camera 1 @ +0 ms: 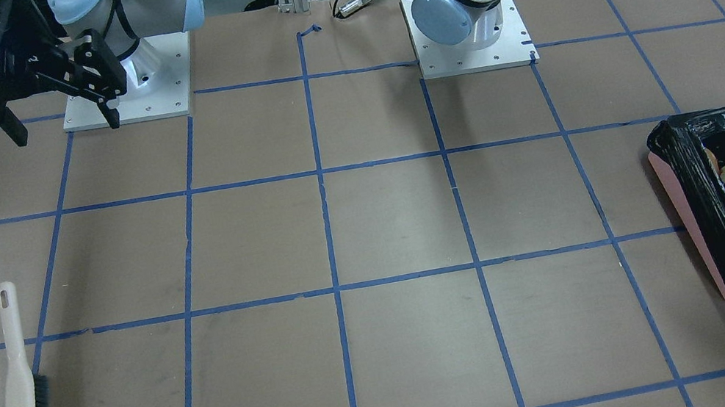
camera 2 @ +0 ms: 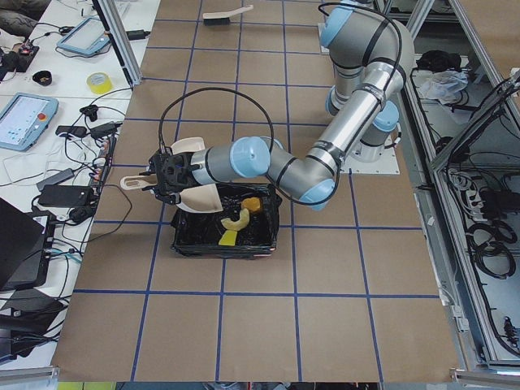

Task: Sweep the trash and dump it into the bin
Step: 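Tilt the dustpan over the bin with the left gripper to dump the trash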

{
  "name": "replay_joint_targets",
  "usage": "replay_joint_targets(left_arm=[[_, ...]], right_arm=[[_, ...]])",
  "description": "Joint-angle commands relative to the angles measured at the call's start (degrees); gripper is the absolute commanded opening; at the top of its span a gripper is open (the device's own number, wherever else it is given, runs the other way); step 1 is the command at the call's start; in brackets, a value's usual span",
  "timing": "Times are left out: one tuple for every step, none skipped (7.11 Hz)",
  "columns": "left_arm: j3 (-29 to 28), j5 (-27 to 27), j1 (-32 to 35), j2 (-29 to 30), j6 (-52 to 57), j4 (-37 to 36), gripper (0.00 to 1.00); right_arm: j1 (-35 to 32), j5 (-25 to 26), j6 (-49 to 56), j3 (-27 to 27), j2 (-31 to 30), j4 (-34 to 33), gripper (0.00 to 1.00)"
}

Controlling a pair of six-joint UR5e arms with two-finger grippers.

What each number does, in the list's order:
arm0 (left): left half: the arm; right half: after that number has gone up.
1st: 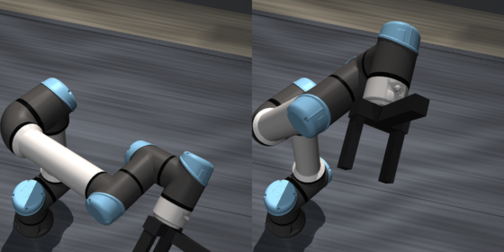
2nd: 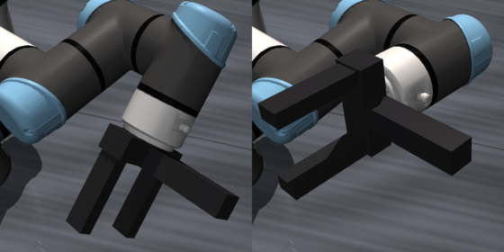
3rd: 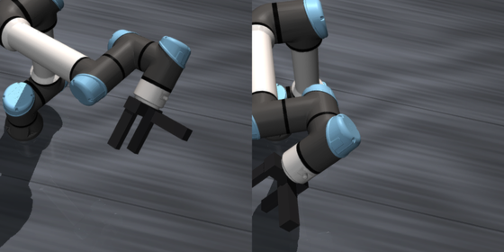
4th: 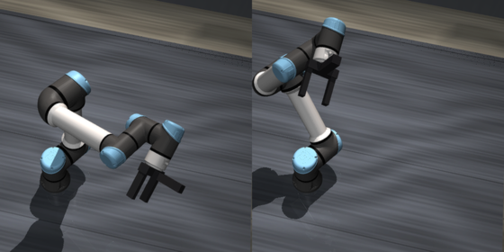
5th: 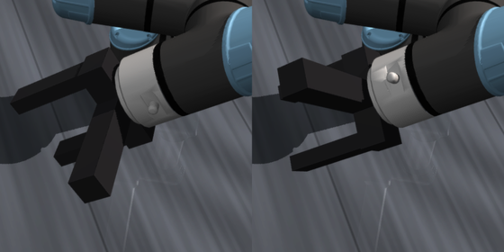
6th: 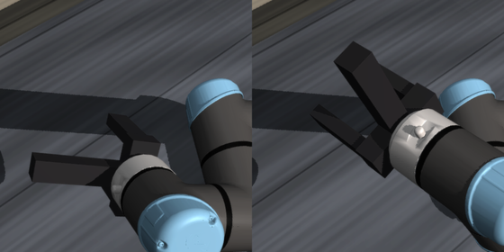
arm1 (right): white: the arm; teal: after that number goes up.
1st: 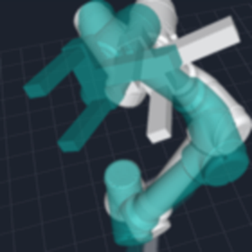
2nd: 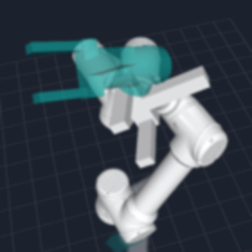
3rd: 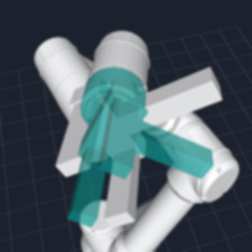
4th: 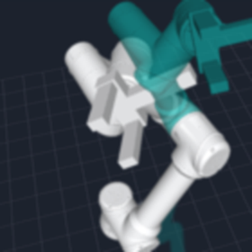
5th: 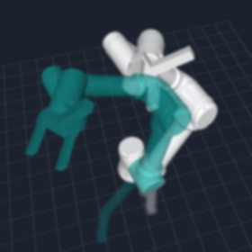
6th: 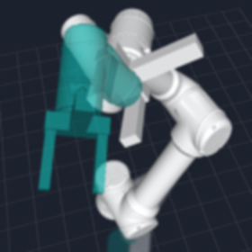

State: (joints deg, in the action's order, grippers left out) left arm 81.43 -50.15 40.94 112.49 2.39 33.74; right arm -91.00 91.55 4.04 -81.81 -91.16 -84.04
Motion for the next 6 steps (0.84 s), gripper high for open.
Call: replay_joint_targets(left_arm=[[0.57,-21.73,11.9,-3.93,-10.76,0.62,0.0],[1.1,-32.01,18.84,-4.9,-16.83,1.49,0.0],[1.19,-41.94,25.35,-5.0,-26.55,5.33,0.0],[1.19,-47.96,29.94,-4.13,-35.95,10.59,0.0],[1.45,-48.19,31.2,-2.99,-43.62,13.86,0.0],[1.89,-47.76,31.65,-1.5,-52.13,17.55,0.0]], right_arm=[[0.56,0.03,6.64,-1.16,-0.33,-5.14,1.0],[2.22,0.03,7.9,-1.07,-0.16,-5.69,1.0],[4.32,-1.45,8.09,-0.99,-0.16,-5.69,1.0],[4.95,-2.16,8.09,-0.99,-0.16,-5.52,1.0],[4.87,-2.17,8.01,-1.16,-0.24,-5.52,1.0],[4.79,-2.0,7.4,-1.42,-0.33,-5.52,1.0]])
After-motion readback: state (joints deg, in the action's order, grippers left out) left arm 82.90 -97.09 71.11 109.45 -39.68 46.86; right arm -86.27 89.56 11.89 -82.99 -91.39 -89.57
